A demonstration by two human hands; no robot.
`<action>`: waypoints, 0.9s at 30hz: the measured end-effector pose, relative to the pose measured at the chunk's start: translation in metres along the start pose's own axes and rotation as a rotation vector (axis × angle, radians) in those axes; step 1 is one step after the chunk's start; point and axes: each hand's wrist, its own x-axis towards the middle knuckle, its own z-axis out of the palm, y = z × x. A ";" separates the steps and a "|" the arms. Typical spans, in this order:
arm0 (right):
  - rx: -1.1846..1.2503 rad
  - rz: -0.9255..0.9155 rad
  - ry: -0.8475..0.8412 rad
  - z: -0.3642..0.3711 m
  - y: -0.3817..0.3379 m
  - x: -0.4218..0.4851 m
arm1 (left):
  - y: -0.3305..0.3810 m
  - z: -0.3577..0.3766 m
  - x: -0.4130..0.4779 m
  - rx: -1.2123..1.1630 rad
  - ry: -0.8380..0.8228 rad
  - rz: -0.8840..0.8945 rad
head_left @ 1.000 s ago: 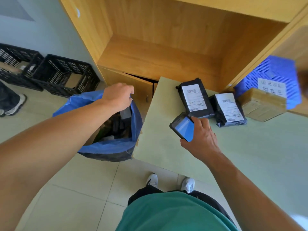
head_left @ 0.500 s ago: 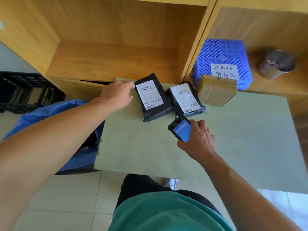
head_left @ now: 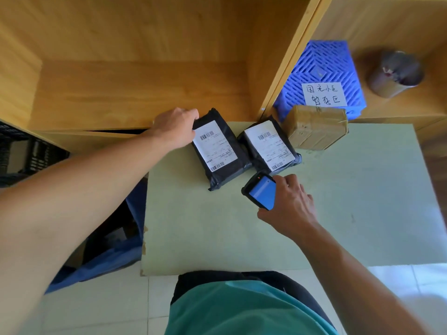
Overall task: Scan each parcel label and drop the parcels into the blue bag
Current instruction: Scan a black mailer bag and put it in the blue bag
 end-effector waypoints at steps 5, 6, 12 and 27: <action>-0.002 0.053 -0.040 0.003 -0.021 0.012 | -0.017 0.017 0.027 -0.010 -0.035 0.005; -0.001 0.058 -0.037 0.003 -0.024 0.014 | -0.019 0.021 0.032 -0.013 -0.043 -0.004; 0.018 0.099 -0.016 0.006 -0.037 0.024 | -0.025 0.040 0.057 -0.005 -0.114 -0.056; 0.039 0.107 0.002 0.010 -0.044 0.030 | -0.049 0.066 0.061 -0.410 -0.135 -0.186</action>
